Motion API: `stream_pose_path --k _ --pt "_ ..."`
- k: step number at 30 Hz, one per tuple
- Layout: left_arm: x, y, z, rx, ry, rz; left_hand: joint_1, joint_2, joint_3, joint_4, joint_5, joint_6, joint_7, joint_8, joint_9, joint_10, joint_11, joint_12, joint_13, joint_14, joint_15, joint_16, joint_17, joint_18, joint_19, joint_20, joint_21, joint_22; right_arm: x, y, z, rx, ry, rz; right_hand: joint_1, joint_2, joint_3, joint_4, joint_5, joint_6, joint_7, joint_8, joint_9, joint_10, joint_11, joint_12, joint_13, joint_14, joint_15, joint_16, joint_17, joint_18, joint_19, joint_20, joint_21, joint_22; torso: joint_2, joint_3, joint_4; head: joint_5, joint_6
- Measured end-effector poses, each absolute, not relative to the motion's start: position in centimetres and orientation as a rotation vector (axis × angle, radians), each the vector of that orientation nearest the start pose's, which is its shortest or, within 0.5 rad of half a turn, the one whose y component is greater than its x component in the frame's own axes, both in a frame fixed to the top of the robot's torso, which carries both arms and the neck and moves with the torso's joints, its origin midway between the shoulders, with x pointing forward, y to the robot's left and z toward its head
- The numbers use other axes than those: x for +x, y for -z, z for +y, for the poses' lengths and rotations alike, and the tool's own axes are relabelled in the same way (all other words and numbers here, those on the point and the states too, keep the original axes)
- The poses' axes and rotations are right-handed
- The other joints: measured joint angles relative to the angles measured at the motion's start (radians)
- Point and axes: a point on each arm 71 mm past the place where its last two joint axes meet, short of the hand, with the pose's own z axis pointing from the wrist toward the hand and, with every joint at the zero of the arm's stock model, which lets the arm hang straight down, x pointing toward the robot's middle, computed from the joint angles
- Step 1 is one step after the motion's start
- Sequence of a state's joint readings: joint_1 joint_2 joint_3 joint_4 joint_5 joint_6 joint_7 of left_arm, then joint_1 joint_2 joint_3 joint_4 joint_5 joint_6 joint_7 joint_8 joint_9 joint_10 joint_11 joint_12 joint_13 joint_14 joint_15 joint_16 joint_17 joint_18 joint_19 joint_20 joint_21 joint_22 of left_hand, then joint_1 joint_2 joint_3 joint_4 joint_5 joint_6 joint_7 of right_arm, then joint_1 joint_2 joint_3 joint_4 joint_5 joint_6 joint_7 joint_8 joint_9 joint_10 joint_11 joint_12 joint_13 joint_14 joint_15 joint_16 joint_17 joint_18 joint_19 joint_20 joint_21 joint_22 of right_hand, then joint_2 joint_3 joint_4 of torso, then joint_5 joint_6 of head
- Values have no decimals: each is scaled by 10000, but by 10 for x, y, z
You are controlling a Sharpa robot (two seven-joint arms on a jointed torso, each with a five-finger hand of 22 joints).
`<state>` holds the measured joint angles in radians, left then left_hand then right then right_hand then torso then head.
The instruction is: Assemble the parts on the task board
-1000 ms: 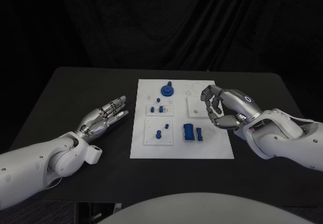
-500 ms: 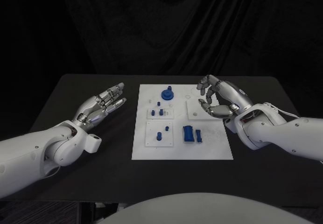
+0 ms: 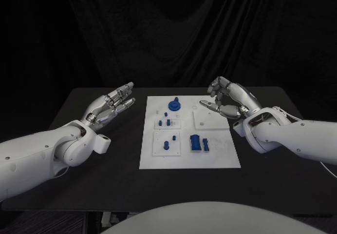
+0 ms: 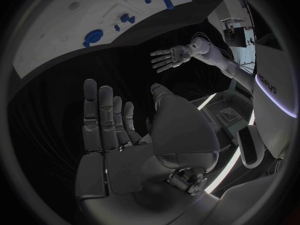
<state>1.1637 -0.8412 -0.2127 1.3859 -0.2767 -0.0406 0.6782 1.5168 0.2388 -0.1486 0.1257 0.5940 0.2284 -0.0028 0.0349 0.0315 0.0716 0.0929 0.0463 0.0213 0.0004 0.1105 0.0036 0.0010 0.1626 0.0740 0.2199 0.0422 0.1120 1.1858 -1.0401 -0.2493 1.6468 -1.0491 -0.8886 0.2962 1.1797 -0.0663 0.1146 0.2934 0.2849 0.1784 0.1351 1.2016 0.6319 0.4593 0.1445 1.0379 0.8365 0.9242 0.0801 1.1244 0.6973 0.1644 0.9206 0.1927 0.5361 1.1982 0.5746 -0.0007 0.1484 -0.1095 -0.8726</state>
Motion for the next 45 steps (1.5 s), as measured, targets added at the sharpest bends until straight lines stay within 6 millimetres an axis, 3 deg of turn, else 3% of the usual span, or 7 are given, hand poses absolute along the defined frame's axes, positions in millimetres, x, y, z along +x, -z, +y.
stream_pose_path --k 4,6,11,14,25,39,45 --pt "471 244 234 -6948 16847 15502 -371 -35 -266 1171 -237 -13 13 0 0 -23 22 127 0 0 0 0 1 0 0 0 0 -26 424 213 -267 1516 -8537 12842 -87 87 -29 -25 0 -112 -17 138 8 -77 -31 79 -66 -159 31 0 -114 0 0 1 -84 32 -204 80 -59 90 0" --pt "473 244 234 -6961 16814 15504 -791 56 -530 1585 -1258 -13 12 0 -1 -21 21 154 0 0 1 0 2 0 0 0 0 -34 424 214 -267 1485 -8622 12796 -101 101 -29 -25 0 -201 -18 175 11 -182 -32 126 -78 -200 39 0 -129 0 -1 1 -115 44 -329 124 -96 125 0" --pt "478 246 236 -6976 16767 15508 -1908 377 -1167 1679 -3113 -13 13 0 -1 -21 20 224 -1 0 1 0 4 -1 0 0 40 -61 425 214 -266 1435 -8745 12701 -100 101 -29 -25 0 -267 -24 245 10 -219 4 193 -108 -238 75 59 -144 0 -1 1 -174 67 -528 163 -116 105 0" --pt "480 247 237 -7005 16726 15523 -2076 446 -1229 1667 -3462 -13 12 0 -2 -27 14 224 -1 0 1 0 4 0 -3 -2 40 -60 425 214 -265 1423 -8794 12666 -88 198 -29 -25 0 -273 -18 260 7 -248 -20 193 -135 -280 42 59 -165 -1 -9 -2 -178 72 -585 171 -108 77 0" --pt "478 243 229 -7236 16729 15260 -6600 -521 -288 726 -4341 -772 12 -260 -254 -633 -704 -293 -166 8 -732 0 6 -255 -629 -738 -284 -825 430 212 -256 1849 -9082 12595 -4084 582 -847 -1013 -974 -812 -272 -3923 -2159 -1775 -517 -3401 -2963 -3390 -633 -3799 -2504 -329 -3206 -666 -1979 -4058 -550 157 -235 219 377" --pt "469 225 193 -9367 15431 13387 -10367 -1336 548 -108 -5167 -1538 29 -301 -301 -699 -842 -429 -198 0 -1002 0 3 -956 -722 -1551 -350 -1082 449 210 -224 5485 -10440 12515 -7463 655 -1122 -1841 -1795 -1717 -1145 -7471 -3982 -2986 -1354 -6465 -5332 -5959 -782 -7066 -4465 -722 -5838 -1600 -3467 -7532 -378 51 -1102 906 2240" --pt "465 221 187 -10553 14316 12784 -11436 -1875 1146 -517 -5661 -1964 29 -301 -303 -700 -842 -429 -203 0 -1002 0 -1 -1260 -723 -1927 -350 -1103 455 213 -210 7530 -11096 12464 -8442 662 -1138 -2308 -2315 -1734 -1234 -8504 -4513 -3329 -1427 -7352 -6020 -6697 -797 -8007 -5034 -1195 -6606 -1806 -3895 -8540 -329 21 -1362 1066 2644"
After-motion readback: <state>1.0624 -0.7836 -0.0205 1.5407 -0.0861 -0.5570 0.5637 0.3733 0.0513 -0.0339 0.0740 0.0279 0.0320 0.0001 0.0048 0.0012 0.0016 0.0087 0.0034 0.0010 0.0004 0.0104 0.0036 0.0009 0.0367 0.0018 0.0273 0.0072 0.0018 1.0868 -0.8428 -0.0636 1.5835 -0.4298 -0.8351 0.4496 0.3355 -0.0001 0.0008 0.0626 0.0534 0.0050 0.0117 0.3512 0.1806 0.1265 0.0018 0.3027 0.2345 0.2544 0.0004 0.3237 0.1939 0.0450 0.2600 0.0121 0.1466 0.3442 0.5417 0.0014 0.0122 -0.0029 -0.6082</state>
